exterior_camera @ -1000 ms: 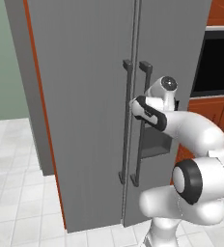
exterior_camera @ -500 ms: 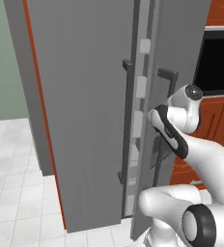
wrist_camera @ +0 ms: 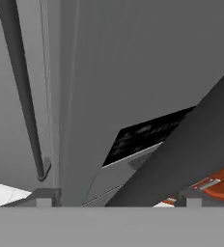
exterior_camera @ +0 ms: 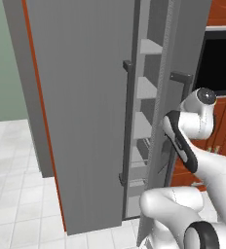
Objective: Open the fridge, grab two sodas, and place both sodas inside the bowl with ice on the dining counter.
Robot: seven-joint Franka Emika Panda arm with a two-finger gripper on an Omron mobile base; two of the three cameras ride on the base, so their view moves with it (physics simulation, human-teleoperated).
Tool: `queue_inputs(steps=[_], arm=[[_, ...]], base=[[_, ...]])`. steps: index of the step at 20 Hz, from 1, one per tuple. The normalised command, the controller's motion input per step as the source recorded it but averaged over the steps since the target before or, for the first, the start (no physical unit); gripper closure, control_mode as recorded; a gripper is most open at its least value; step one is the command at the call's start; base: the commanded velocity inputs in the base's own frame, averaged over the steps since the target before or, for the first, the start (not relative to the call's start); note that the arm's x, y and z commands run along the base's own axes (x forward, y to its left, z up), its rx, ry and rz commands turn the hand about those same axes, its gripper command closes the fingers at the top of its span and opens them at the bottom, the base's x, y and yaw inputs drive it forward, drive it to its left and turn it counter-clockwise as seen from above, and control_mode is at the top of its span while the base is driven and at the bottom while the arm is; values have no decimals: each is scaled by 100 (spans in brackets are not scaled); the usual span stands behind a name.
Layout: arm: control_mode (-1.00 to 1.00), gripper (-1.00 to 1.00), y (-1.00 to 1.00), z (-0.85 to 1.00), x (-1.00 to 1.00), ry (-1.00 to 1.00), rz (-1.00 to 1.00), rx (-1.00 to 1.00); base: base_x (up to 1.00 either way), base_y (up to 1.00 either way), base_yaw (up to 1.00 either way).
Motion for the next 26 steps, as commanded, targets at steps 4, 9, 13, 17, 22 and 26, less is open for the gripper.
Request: queue_inputs(steps=[4, 9, 13, 17, 22, 26], arm=[[-100, -100, 18, 40, -74, -6, 4, -20], [-100, -100, 44, 42, -37, -8, 1, -22], [-100, -100, 56, 44, -51, -18, 0, -23], [-100, -100, 87, 40, -1, -2, 0, -26], [-100, -100, 80, 25, 64, 8, 0, -21], [-100, -100, 28, 7, 92, 13, 0, -13]], base=[[0, 0, 0], [0, 0, 0], [0, 0, 0], [0, 0, 0], [0, 0, 0], [0, 0, 0]])
